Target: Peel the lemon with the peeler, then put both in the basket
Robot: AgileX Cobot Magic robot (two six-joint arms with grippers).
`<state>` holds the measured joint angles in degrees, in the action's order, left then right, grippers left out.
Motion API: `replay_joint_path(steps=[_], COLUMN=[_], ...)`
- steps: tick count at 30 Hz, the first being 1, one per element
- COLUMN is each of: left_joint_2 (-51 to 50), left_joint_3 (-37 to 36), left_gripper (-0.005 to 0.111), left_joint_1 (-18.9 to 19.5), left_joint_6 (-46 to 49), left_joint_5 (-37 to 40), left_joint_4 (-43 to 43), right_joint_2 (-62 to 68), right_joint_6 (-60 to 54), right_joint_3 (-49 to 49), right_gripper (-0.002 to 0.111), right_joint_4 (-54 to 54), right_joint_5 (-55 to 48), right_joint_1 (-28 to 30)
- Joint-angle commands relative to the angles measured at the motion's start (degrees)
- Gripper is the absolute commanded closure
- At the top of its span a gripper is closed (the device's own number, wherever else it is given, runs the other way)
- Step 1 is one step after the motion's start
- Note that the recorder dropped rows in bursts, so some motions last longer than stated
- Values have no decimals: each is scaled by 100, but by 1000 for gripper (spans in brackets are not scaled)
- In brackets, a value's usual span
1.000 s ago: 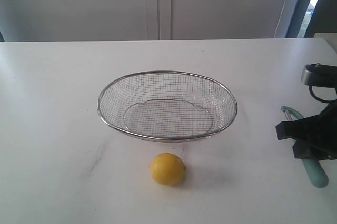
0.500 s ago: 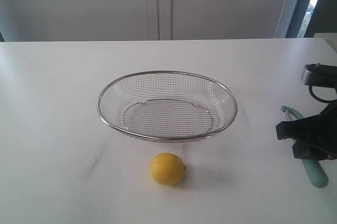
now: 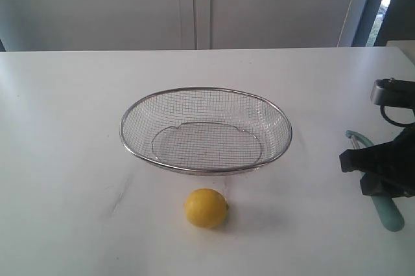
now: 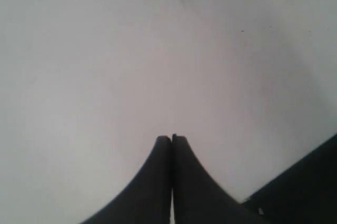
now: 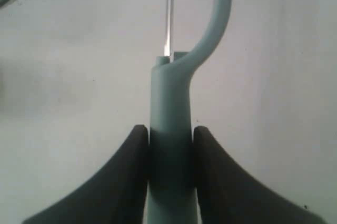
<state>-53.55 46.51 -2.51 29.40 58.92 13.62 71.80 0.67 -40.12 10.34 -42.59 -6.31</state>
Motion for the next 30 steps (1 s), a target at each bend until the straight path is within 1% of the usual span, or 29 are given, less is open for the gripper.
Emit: replay_joint_path(steps=[1, 16, 25, 30], left_joint_2=[-262, -862, -1557, -1918], left_joint_3=[104, 193, 680, 942], left_gripper=[107, 107, 107, 107], left_joint_1=[-432, -1424, -1967, -2291], left_joint_6=[37, -114, -114, -114], left_joint_5=[5, -439, -449, -602], left_joint_4=[93, 115, 115, 101], right_joint_2=[-41, -41, -41, -41], right_joint_6=[-67, -67, -67, -67], right_joint_3=[24, 24, 24, 24], right_gripper=[108, 108, 108, 108], right_joint_4=[30, 40, 40, 40], right_joint_5=[32, 32, 32, 32], right_joint_1=[6, 6, 6, 6])
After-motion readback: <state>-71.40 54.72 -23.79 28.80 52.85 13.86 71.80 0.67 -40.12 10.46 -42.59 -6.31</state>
